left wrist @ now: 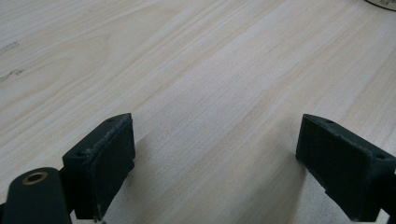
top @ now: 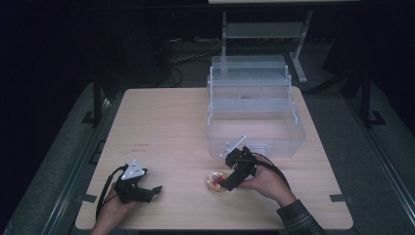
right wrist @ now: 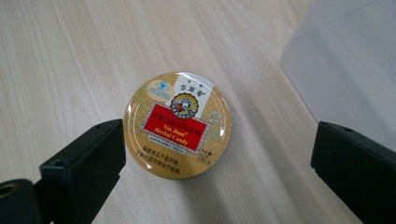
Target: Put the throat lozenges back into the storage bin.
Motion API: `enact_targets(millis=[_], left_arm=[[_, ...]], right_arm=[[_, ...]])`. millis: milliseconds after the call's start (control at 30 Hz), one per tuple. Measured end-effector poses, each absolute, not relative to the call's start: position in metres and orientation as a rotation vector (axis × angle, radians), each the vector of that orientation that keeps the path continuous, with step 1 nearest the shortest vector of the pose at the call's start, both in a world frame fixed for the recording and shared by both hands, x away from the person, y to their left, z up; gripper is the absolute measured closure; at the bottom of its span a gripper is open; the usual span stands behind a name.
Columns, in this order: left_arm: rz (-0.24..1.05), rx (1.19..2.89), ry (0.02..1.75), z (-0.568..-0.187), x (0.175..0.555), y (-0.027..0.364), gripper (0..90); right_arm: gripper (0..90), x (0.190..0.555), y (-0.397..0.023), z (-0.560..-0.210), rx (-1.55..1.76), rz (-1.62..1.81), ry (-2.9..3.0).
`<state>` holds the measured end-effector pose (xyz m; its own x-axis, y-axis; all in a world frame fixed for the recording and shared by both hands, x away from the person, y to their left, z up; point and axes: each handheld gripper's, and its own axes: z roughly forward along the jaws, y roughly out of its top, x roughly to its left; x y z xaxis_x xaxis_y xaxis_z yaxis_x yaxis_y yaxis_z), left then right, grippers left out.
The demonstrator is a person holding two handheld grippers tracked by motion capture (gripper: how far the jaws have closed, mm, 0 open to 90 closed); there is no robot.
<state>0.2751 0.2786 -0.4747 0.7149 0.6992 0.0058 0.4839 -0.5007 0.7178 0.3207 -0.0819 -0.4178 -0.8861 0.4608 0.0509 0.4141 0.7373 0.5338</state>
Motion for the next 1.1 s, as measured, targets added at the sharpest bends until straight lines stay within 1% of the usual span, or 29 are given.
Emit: enact_targets(millis=[600,1100], left_arm=[[0.386,2.2,0.894,-0.475,0.275,0.279,10.9],[0.386,2.2,0.894,-0.475,0.275,0.279,10.9]], right_arm=[[3.1,0.322,-0.053,-0.427,0.622,0.694,2.948],[5.6,0.321,-0.033,-0.438,0.566,0.545,3.015]])
